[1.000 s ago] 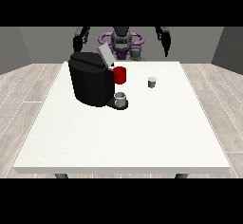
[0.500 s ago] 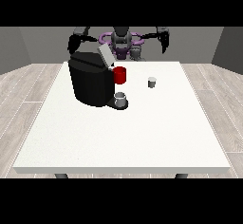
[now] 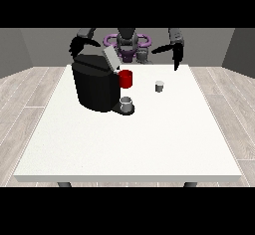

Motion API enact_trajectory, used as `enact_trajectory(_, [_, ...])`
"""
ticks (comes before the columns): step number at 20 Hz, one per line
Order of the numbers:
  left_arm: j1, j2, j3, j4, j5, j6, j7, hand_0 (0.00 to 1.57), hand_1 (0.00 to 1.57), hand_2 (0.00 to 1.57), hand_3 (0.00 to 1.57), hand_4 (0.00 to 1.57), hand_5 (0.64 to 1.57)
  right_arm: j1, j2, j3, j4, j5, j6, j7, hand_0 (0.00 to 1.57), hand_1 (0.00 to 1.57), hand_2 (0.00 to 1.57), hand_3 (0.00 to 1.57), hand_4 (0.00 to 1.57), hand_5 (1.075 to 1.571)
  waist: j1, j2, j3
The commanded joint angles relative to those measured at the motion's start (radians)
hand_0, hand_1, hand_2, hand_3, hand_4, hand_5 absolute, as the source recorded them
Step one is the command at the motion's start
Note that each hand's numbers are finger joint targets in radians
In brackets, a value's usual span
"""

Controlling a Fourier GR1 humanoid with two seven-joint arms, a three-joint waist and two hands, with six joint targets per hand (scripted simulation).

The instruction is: Insert the coffee pod into the coffee machine and close the lid

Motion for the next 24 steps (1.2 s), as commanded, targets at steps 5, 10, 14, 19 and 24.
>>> enact_trajectory(5, [-0.121,0.031,0.040,0.225,-0.057,0.016,-0.037,0.00,0.00,0.00,0.00,0.00,1.571,-0.010,0.015,0.017,0.036,0.010,0.009,-0.089,0.00,0.00,0.00,0.00,0.28,1.571,-0.034,0.083,-0.0001])
enact_trajectory(10, [-0.200,0.052,0.047,0.366,-0.099,0.023,-0.008,0.00,0.00,0.00,0.00,0.00,1.571,-0.041,0.026,0.054,0.000,0.021,-0.025,0.036,0.00,0.00,0.00,0.00,0.33,1.571,-0.048,0.067,-0.0003])
enact_trajectory(14, [-0.212,0.076,0.008,0.383,-0.150,-0.007,-0.021,0.00,0.00,0.00,0.00,0.00,1.571,-0.095,-0.010,-0.029,0.093,-0.017,-0.017,0.034,0.00,0.00,0.00,0.00,0.40,1.571,-0.007,0.070,-0.0001])
enact_trajectory(19, [-0.236,0.024,-0.041,0.457,-0.237,0.054,-0.073,0.00,0.00,0.46,0.00,0.00,1.571,-0.169,-0.010,-0.029,0.137,0.011,-0.045,0.064,0.00,0.00,0.00,0.00,0.39,1.571,0.004,0.086,-0.0003])
enact_trajectory(24, [-0.260,0.007,-0.055,0.505,-0.273,0.052,-0.002,0.70,0.70,0.78,0.43,0.00,1.571,-0.178,-0.031,-0.047,0.213,0.037,-0.061,0.073,0.00,0.00,0.00,0.00,0.42,1.571,0.023,0.053,-0.0001])
